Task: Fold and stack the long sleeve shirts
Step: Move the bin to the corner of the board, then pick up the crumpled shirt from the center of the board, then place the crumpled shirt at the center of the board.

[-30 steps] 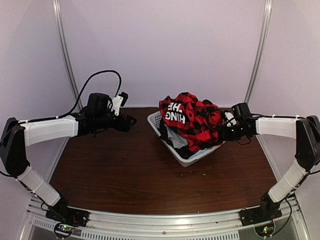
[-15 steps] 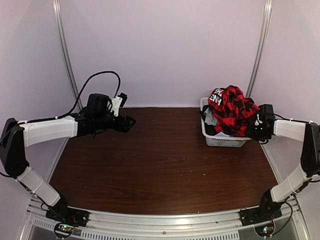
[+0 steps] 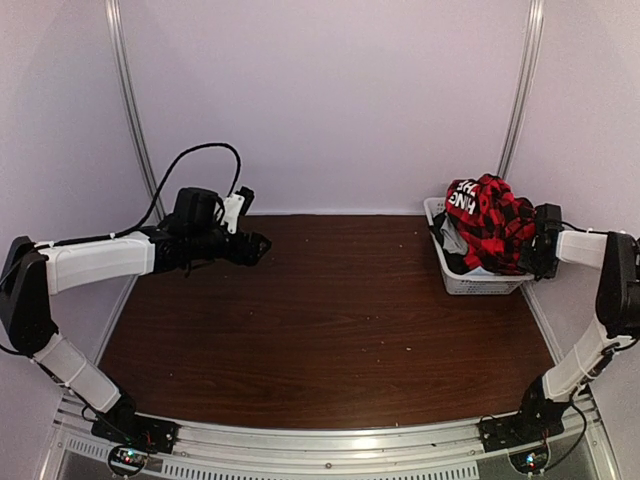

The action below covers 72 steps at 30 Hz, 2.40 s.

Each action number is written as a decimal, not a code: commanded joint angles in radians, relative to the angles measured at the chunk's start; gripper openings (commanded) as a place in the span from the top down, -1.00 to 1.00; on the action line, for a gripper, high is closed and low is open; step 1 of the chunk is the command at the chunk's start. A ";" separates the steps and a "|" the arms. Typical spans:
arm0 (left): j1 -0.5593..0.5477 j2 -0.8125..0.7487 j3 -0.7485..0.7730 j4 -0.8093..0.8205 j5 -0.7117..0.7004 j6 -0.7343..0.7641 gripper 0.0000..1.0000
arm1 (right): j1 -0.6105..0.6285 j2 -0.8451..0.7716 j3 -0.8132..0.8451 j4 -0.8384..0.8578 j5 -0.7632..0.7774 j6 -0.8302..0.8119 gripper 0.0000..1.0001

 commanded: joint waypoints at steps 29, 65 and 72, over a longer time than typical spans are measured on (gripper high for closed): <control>0.001 -0.065 0.013 -0.016 -0.005 -0.040 -0.65 | 0.292 -0.050 0.319 -0.045 -0.137 -0.065 -0.70; 0.020 -0.450 -0.138 -0.076 -0.459 -0.133 -0.74 | 0.942 0.317 0.974 -0.163 -0.268 -0.031 0.85; 0.018 -0.350 -0.136 -0.051 -0.205 -0.069 -0.74 | 0.727 0.261 0.711 -0.155 -0.090 -0.010 -0.20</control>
